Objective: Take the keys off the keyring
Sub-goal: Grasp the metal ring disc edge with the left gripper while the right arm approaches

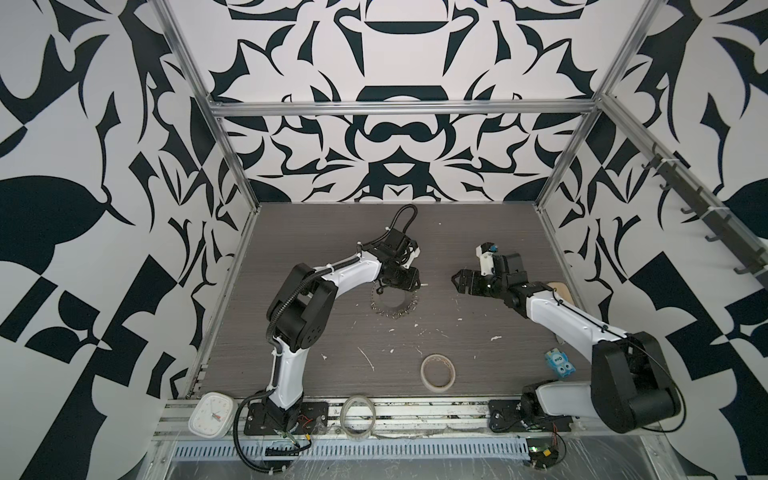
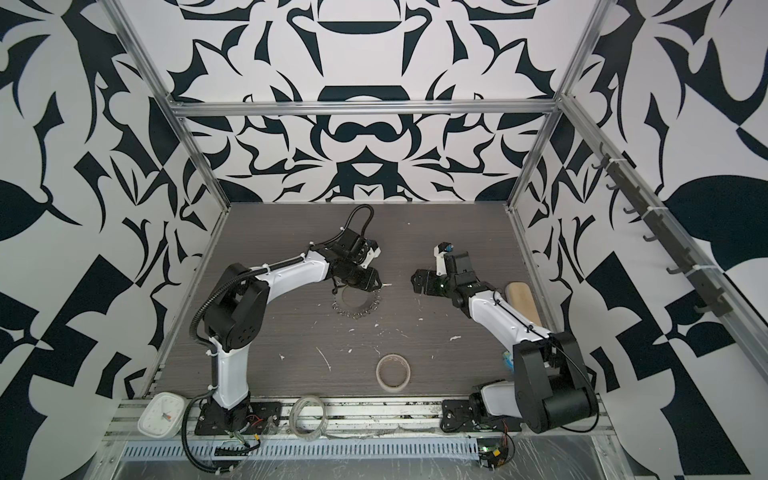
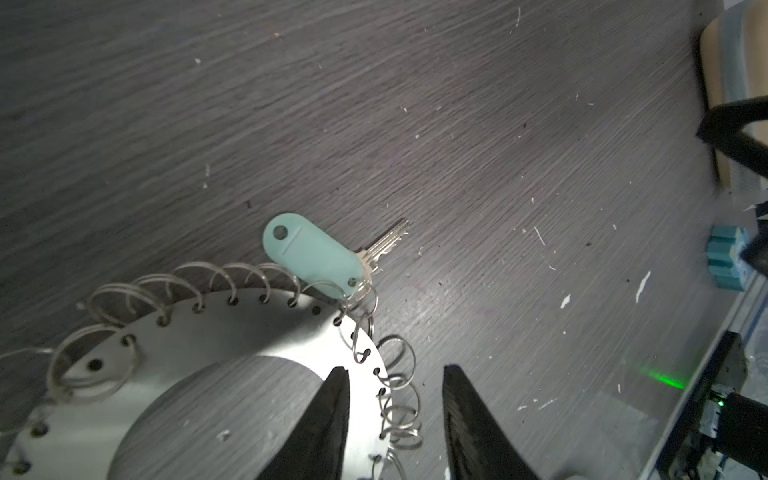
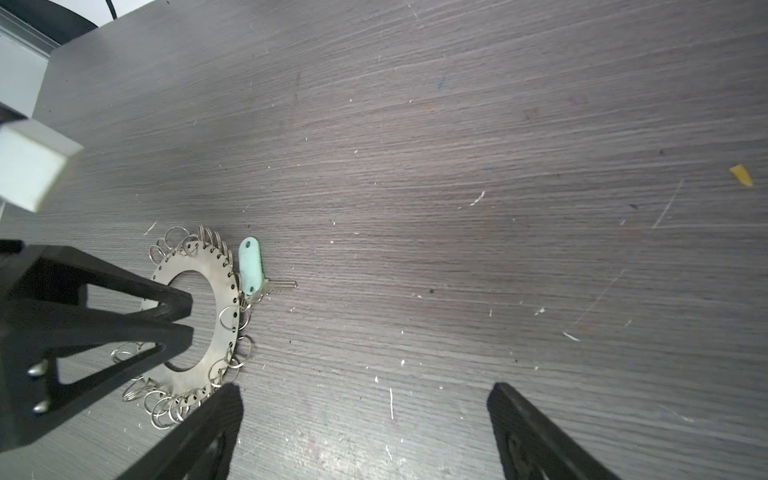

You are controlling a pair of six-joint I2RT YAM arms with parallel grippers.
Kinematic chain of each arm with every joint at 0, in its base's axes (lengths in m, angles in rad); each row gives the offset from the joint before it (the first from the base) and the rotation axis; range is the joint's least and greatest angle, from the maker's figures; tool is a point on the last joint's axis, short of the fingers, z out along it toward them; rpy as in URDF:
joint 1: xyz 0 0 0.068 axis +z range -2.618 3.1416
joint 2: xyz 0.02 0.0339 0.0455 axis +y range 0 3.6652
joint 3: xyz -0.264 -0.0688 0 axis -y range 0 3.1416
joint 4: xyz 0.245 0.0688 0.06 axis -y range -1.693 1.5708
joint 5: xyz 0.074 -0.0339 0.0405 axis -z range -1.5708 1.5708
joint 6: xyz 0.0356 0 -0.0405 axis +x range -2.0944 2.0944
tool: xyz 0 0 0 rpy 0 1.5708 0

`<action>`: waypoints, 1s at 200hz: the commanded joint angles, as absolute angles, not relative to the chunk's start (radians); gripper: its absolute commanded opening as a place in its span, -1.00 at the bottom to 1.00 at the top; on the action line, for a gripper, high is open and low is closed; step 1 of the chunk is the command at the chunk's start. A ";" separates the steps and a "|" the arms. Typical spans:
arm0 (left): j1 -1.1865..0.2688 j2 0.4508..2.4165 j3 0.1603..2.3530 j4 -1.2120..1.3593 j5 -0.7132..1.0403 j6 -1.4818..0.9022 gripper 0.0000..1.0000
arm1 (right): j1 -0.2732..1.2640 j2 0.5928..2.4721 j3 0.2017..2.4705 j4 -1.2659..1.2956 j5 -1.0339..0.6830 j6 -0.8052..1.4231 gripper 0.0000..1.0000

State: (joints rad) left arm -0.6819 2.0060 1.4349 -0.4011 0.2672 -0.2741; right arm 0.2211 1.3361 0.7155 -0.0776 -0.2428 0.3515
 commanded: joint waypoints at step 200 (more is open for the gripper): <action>-0.701 2.115 1.508 -0.434 0.229 -0.299 -0.51 | 0.203 1.270 0.756 -0.128 -0.253 0.295 0.92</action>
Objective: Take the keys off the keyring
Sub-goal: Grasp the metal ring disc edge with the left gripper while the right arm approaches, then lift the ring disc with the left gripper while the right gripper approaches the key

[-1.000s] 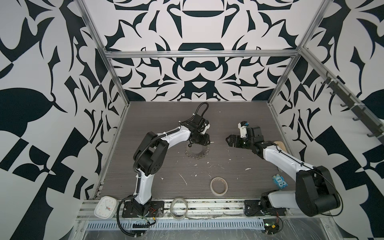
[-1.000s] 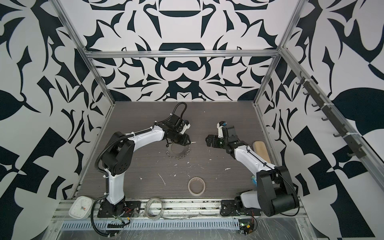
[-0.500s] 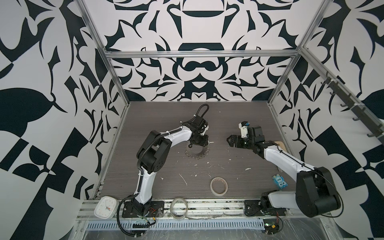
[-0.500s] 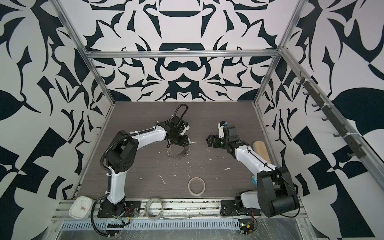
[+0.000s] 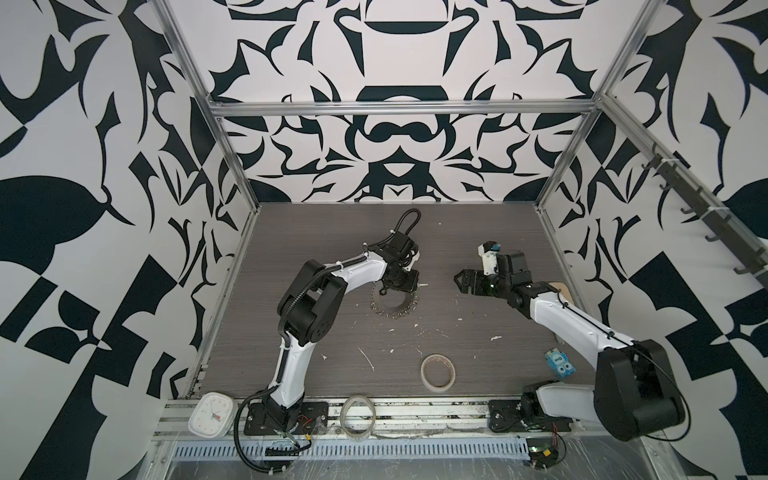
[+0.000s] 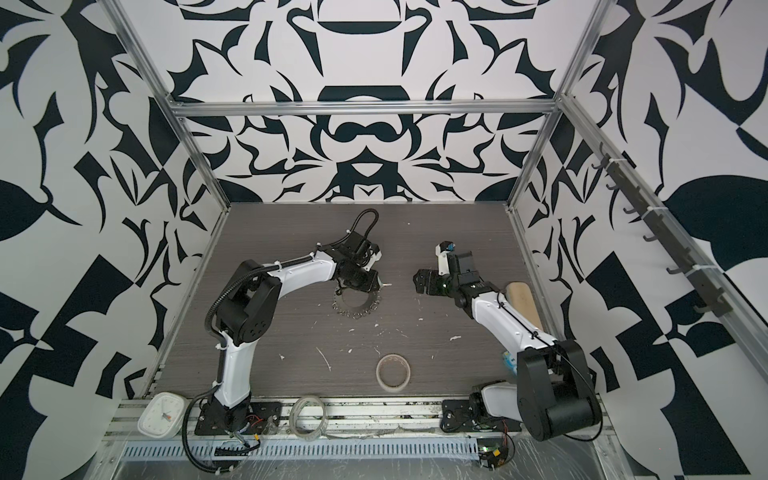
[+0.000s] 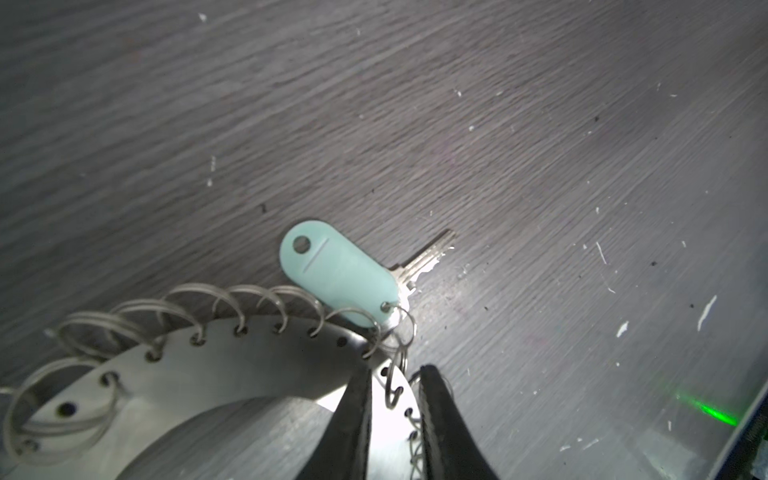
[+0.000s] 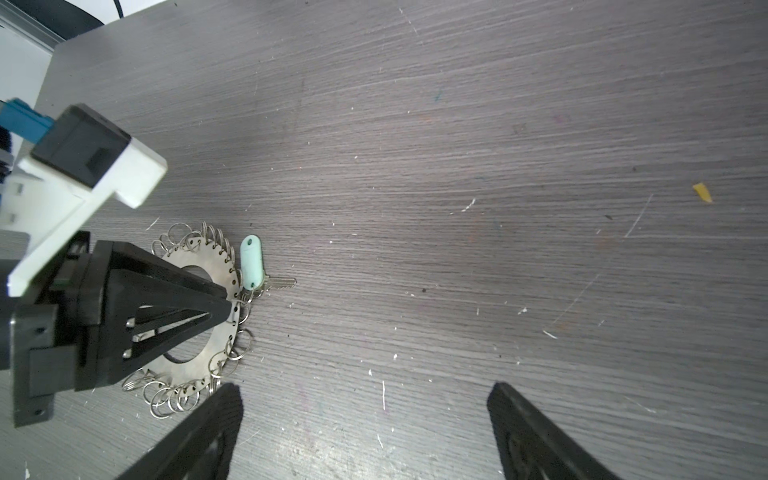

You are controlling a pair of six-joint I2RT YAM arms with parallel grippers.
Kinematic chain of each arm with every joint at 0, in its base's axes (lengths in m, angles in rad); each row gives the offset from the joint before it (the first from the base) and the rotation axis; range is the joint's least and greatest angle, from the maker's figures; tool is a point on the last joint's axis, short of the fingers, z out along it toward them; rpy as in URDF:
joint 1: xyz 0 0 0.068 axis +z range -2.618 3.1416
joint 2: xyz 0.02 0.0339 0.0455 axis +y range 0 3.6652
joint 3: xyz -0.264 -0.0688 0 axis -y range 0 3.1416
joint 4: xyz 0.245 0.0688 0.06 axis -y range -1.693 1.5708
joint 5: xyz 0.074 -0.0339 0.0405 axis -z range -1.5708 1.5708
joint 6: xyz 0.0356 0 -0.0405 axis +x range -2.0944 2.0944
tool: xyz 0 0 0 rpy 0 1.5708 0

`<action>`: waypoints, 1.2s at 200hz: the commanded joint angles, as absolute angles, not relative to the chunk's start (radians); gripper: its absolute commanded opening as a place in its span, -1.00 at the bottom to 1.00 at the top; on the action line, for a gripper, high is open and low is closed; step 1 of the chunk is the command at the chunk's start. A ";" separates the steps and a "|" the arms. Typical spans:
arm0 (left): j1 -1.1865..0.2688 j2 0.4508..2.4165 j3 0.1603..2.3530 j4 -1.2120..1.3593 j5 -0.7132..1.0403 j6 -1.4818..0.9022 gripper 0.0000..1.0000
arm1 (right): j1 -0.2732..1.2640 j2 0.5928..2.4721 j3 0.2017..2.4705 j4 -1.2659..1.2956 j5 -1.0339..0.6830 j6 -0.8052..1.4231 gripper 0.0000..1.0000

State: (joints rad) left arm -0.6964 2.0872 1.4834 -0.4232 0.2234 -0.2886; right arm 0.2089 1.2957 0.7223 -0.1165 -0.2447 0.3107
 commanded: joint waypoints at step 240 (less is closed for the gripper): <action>-0.655 1.642 1.457 -0.650 0.567 0.270 -1.00 | 0.199 1.012 0.427 0.562 -0.700 0.127 0.89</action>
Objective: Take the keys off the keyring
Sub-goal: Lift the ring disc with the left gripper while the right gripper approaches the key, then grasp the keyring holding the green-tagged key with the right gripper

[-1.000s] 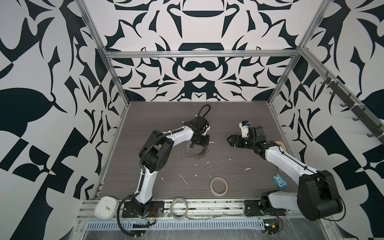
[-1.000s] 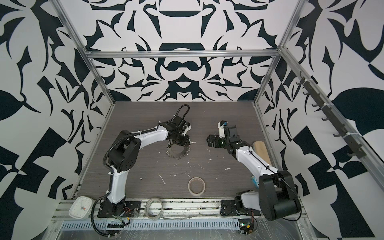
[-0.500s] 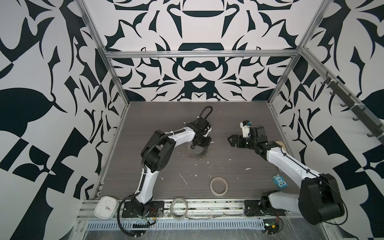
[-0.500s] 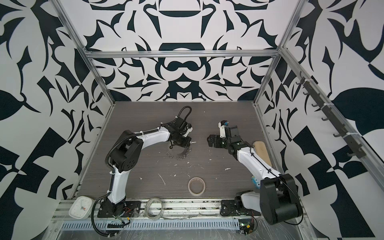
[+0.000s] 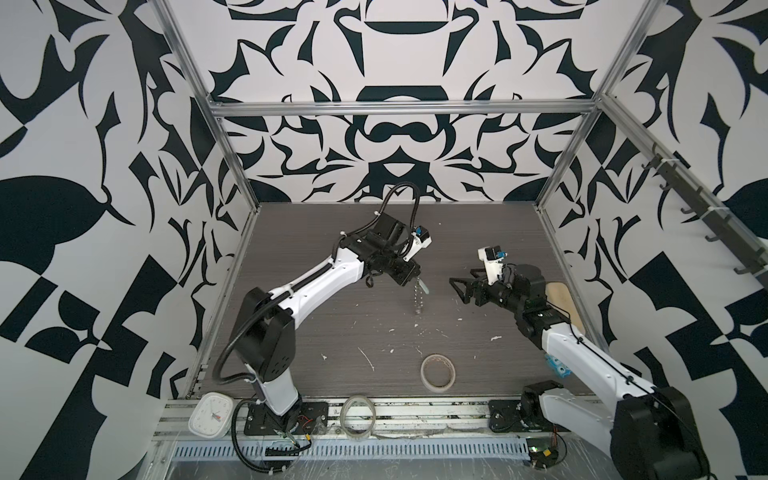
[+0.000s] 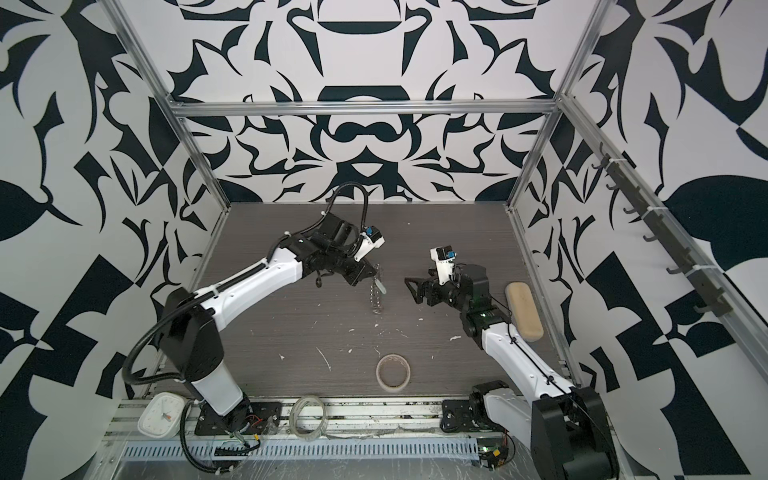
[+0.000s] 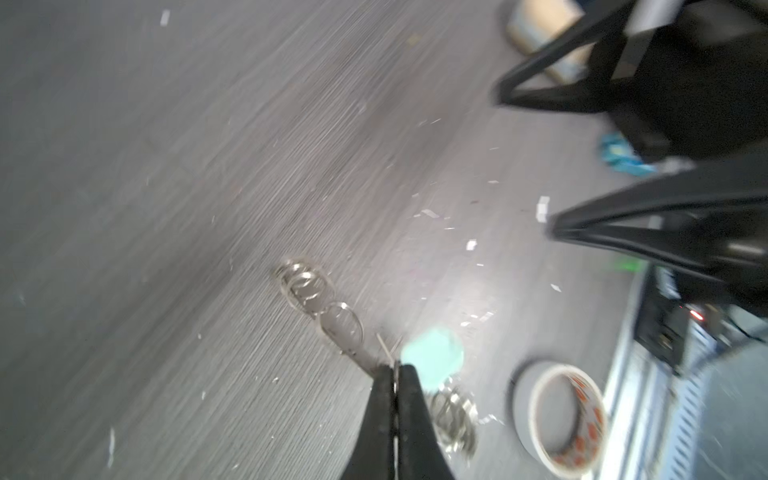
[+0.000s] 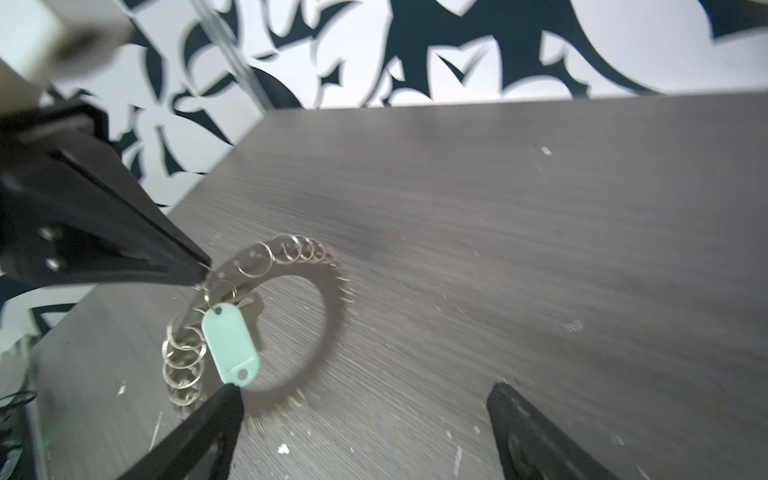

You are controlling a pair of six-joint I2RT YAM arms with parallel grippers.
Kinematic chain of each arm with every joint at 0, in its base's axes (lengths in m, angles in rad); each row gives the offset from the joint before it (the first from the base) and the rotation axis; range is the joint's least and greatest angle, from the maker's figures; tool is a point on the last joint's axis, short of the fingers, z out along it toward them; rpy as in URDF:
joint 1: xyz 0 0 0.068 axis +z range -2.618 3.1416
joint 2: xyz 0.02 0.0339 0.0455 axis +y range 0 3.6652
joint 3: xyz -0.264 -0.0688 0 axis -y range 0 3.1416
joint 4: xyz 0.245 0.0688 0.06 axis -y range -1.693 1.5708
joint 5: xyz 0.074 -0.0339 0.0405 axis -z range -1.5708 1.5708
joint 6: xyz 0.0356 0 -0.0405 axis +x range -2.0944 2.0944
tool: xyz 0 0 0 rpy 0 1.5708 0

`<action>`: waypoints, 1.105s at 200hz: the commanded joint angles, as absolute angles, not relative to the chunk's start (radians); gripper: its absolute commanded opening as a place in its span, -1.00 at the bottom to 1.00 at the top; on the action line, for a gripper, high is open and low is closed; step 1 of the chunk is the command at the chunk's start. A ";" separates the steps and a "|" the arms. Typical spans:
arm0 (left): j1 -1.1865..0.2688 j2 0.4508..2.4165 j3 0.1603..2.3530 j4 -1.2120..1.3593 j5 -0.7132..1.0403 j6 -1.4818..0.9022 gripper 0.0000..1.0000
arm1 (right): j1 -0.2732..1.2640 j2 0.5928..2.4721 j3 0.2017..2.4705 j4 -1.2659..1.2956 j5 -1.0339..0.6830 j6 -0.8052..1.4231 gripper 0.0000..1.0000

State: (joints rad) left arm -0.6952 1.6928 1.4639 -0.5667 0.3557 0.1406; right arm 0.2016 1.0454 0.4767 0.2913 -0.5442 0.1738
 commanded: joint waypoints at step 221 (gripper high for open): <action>-0.454 1.336 1.220 -0.271 1.370 0.537 -1.00 | 0.535 0.911 0.629 0.507 -0.798 -0.182 -0.35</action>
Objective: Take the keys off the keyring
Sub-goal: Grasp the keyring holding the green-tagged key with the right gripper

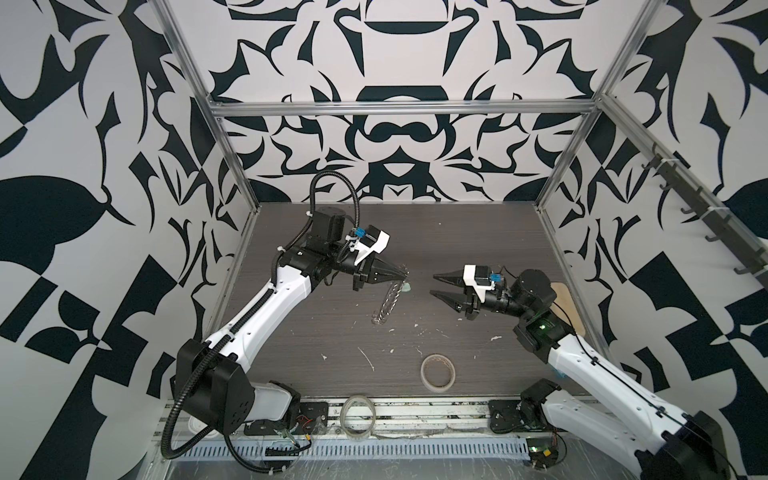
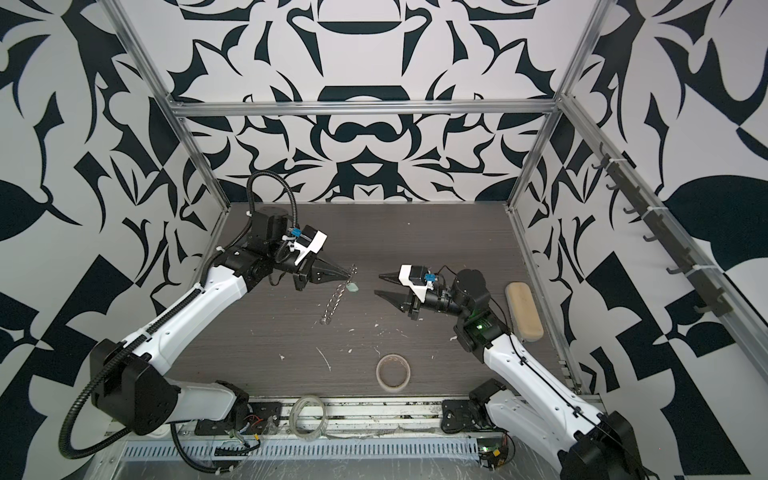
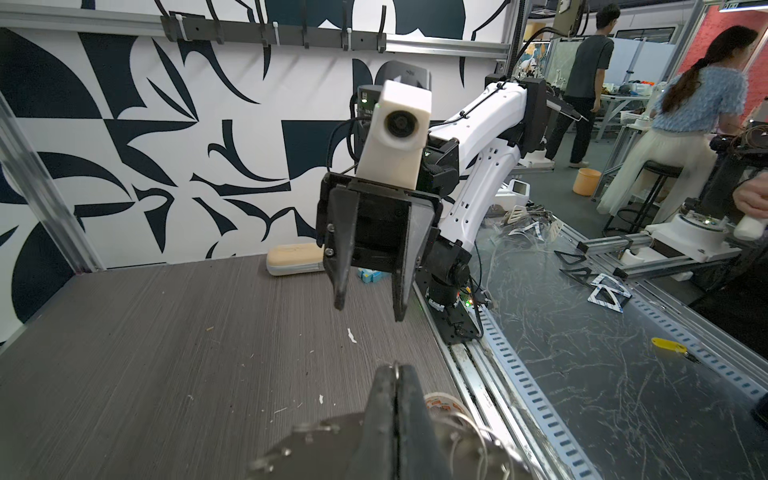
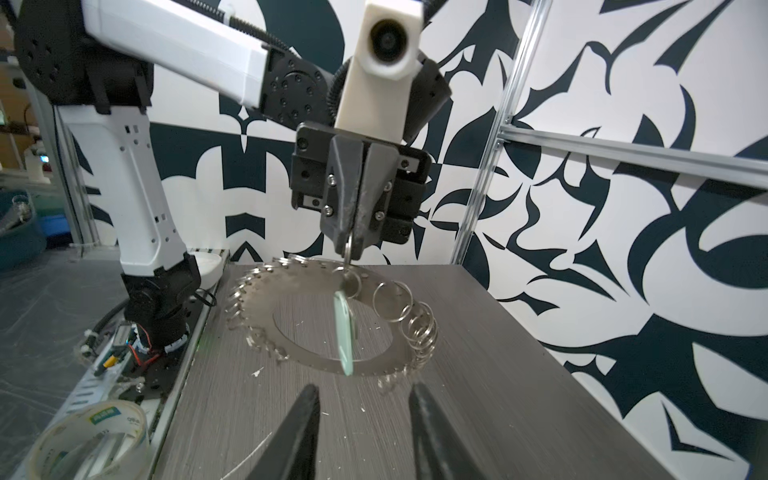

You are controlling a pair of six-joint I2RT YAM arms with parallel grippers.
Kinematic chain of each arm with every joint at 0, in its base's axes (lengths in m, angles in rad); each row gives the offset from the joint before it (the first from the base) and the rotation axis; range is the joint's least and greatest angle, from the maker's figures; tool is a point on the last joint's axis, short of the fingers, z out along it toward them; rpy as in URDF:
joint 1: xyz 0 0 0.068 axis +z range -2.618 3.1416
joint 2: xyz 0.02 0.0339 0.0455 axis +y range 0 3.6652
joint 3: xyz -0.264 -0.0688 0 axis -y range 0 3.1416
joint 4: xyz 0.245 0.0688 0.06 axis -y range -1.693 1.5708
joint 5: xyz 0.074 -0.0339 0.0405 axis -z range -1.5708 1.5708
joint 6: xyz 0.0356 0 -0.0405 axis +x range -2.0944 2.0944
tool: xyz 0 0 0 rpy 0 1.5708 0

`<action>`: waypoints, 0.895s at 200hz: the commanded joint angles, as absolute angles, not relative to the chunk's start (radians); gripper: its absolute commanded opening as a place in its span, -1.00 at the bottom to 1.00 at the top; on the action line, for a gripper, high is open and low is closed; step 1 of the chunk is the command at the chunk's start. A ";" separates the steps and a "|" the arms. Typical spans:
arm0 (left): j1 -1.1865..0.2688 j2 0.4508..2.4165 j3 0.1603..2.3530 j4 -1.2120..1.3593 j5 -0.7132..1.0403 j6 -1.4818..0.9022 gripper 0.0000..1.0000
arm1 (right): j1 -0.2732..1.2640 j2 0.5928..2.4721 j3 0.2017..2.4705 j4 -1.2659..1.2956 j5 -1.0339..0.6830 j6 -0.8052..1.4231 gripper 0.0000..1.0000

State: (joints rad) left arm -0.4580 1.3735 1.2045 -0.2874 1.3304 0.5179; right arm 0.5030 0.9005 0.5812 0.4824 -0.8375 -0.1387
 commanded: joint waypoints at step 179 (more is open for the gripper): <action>-0.456 1.282 1.137 -0.120 1.241 0.442 -1.00 | 0.793 0.961 0.565 0.700 -0.375 -0.381 -0.37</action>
State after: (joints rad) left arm -0.4583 1.2999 1.1381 -0.1459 1.2301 0.4507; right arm 0.7650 0.9527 0.5743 0.6147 -0.4576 -0.3466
